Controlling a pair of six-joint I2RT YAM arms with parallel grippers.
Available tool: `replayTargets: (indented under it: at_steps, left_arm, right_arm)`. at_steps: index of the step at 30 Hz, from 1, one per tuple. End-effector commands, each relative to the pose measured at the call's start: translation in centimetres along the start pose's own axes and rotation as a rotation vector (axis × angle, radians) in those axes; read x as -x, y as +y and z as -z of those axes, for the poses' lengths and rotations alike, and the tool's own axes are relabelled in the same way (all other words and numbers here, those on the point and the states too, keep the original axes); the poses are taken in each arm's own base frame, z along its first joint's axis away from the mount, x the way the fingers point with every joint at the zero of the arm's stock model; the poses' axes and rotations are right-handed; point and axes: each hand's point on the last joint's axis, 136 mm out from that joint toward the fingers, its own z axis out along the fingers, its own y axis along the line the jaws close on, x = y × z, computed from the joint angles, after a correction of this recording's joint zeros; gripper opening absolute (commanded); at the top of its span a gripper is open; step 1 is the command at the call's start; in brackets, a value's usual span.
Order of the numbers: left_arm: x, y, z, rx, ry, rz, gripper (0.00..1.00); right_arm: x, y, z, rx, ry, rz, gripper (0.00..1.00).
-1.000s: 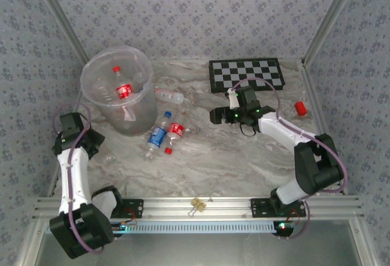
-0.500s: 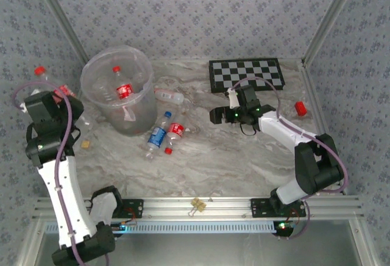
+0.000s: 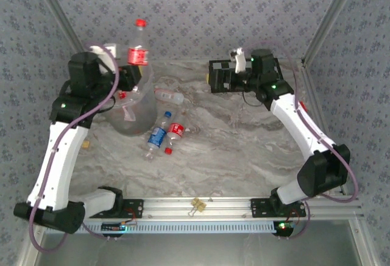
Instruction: Put the plastic bottles in the bin
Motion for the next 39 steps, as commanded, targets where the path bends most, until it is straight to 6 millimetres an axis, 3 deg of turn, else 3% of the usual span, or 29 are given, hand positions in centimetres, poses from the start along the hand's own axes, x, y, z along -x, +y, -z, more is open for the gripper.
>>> replayTargets:
  at_steps: [1, 4, 7, 14, 20, 26, 28, 31, 33, 39]
  left_arm:
    - [1.8, -4.6, 0.2, -0.152, -0.043, -0.191, 0.35]
    - [0.7, -6.8, -1.0, -0.209, 0.0, -0.284, 0.36]
    - [0.3, -8.3, -1.4, -0.25, -0.001, -0.32, 0.35]
    - [0.0, -9.4, -1.8, -0.284, -0.005, -0.339, 0.35]
    - [-0.3, -9.5, -1.7, -0.291, 0.006, -0.356, 0.35]
    - [-0.7, -9.6, -1.5, -0.3, 0.015, -0.372, 0.35]
    - [-0.9, -9.5, -1.7, -0.294, 0.026, -0.362, 0.4]
    - [-0.7, -9.7, -1.7, -0.305, 0.026, -0.344, 0.65]
    - [-0.5, -10.4, -1.5, -0.34, 0.017, -0.341, 0.76]
    - [-0.2, -12.0, -2.0, -0.422, 0.045, -0.345, 0.82]
  right_arm:
    - [3.9, 5.6, 1.3, 0.18, -0.075, -0.002, 0.92]
    - [7.4, 8.2, 1.9, 0.245, -0.174, 0.024, 0.91]
    - [9.6, 10.4, 1.5, 0.27, -0.217, 0.056, 0.93]
    - [11.4, 13.2, -0.1, 0.317, -0.237, 0.081, 0.89]
    - [10.5, 14.8, -1.8, 0.326, -0.192, 0.109, 0.68]
    - [10.3, 14.7, -2.0, 0.311, -0.188, 0.117, 0.35]
    - [10.0, 14.5, -2.1, 0.303, -0.181, 0.13, 0.28]
    - [10.0, 14.1, -2.1, 0.282, -0.181, 0.159, 0.21]
    - [9.8, 14.2, -1.9, 0.288, -0.176, 0.2, 0.17]
    - [8.2, 16.1, -1.3, 0.389, -0.086, 0.33, 0.13]
